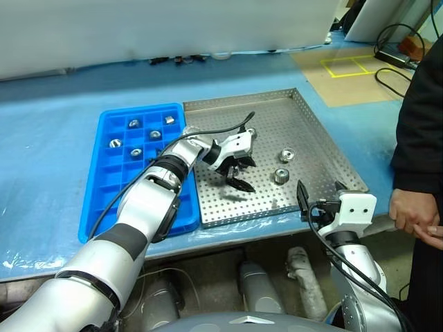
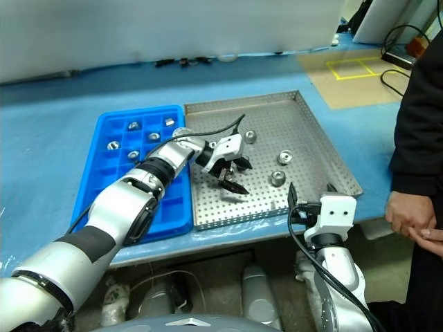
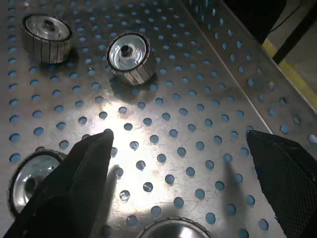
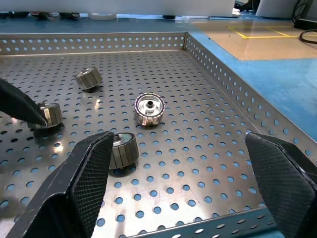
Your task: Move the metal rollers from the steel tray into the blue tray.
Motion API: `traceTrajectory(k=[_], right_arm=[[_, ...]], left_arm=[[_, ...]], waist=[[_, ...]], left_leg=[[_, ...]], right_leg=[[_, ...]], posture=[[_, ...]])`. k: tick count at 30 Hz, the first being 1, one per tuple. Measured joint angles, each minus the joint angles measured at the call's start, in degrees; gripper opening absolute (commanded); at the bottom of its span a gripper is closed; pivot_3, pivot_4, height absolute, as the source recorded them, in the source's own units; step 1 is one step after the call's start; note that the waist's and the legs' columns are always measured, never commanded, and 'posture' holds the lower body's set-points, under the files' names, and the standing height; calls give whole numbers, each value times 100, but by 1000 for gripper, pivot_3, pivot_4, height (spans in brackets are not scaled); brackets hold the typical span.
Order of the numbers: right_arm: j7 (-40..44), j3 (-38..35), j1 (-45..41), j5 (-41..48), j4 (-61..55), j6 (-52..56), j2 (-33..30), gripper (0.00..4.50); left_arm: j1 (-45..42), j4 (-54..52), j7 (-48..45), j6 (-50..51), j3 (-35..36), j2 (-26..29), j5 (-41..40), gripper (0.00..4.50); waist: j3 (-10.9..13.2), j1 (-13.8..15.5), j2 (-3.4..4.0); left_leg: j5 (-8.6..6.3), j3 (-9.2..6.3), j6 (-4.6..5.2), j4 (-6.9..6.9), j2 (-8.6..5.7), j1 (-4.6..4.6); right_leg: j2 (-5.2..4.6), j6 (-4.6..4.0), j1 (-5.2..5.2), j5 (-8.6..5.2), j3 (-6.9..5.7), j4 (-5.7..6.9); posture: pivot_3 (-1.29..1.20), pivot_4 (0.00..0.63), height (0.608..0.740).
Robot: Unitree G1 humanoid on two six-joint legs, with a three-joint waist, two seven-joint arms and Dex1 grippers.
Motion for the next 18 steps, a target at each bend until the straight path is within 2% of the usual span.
traceTrajectory(k=[4,9,15,18], right_arm=[[6,10,-27,-29,24,0,0,4450],[29,10,-49,-30,55,0,-1,4450],[423,232,-415,128,75,153,-196,4450],[824,636,-786,213,74,404,-468,4450]], left_arm=[[0,-8,-368,-37,2,66,-52,4500],[-18,-37,-377,-11,189,132,-218,4500],[-639,-121,-75,1073,1309,-93,-1310,4500],[-710,-138,-46,1832,1517,-179,-1576,4500]], waist=[[0,-30,0],[1,-32,1],[3,-40,2],[4,-38,7]], left_leg=[[0,0,1,4,1,0],[-1,0,3,11,1,-1],[-11,0,17,30,-1,6],[-11,0,16,29,1,19]], right_leg=[[0,-1,1,0,0,2],[-1,-1,5,1,-1,4],[-5,-4,17,2,1,8],[-2,-3,27,2,0,10]], posture=[[-658,150,740],[-659,150,740],[-647,150,740],[-640,150,740]])
